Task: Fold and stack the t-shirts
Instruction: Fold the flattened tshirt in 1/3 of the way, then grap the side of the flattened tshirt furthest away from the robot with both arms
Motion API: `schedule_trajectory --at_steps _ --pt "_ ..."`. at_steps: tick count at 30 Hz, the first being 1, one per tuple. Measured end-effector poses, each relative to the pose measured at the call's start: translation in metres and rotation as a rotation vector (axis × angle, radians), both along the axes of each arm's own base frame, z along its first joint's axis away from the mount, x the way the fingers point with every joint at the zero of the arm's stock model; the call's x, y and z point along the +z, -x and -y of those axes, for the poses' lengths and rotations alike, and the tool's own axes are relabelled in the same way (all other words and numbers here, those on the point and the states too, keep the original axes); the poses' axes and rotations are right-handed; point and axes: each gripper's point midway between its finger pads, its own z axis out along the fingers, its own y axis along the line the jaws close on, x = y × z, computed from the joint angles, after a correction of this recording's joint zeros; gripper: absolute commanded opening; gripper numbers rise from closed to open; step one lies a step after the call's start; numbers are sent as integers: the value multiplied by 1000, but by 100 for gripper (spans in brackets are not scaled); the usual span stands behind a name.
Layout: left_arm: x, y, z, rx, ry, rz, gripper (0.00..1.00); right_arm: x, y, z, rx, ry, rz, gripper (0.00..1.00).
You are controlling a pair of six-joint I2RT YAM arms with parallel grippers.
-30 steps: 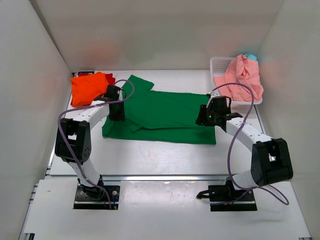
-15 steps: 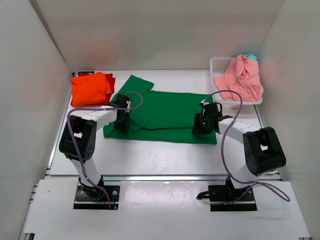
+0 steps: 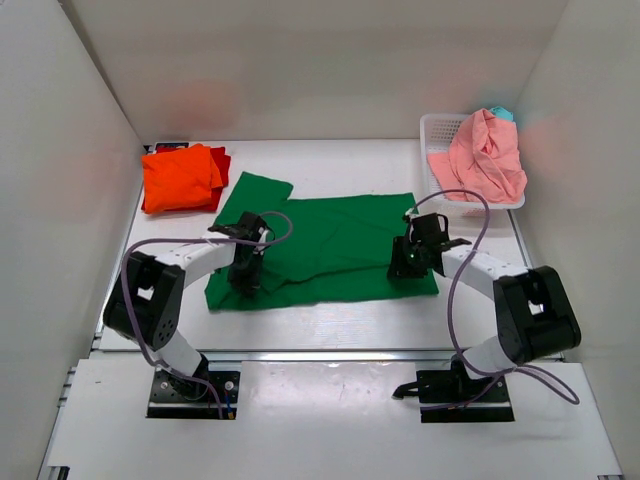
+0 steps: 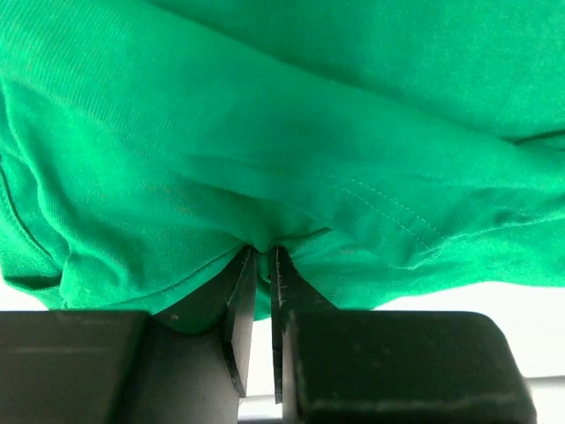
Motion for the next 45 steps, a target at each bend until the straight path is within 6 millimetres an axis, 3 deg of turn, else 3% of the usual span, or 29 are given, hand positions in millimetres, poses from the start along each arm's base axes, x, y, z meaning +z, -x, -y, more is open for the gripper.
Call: schedule_trajectory --at_steps 5,8,11,13,17,20,22,25,29,32,35,38,41,45 --pt "10 34 -8 2 4 -59 25 0 41 10 -18 0 -67 30" --pt "29 38 -1 0 62 -34 28 7 61 16 -23 9 -98 29" --pt "59 31 7 -2 129 24 32 29 65 18 -27 5 -77 31" --pt "85 19 11 7 184 82 40 53 54 17 -33 -11 -24 32" --pt "149 -31 2 59 256 279 51 100 15 18 -55 -39 103 40" --pt "177 -71 -16 108 230 406 51 110 -14 20 -68 -21 139 41" --pt "182 -102 -29 141 185 474 53 107 -35 20 -77 -2 145 42" --pt "157 -149 -44 194 113 487 56 97 -60 20 -94 25 150 43" --pt "99 -207 -52 235 54 433 57 91 -89 21 -119 39 183 42" --pt "60 -240 -57 252 21 407 60 90 -104 24 -134 39 209 43" --pt "38 -273 -59 265 5 409 60 88 -119 23 -134 40 228 43" --pt "33 -311 -58 268 0 441 60 79 -125 22 -130 45 223 43" --pt "25 -328 -58 267 -9 440 60 70 -126 24 -132 53 205 43" --pt "9 -324 -60 263 -33 378 63 67 -127 27 -131 57 198 44"
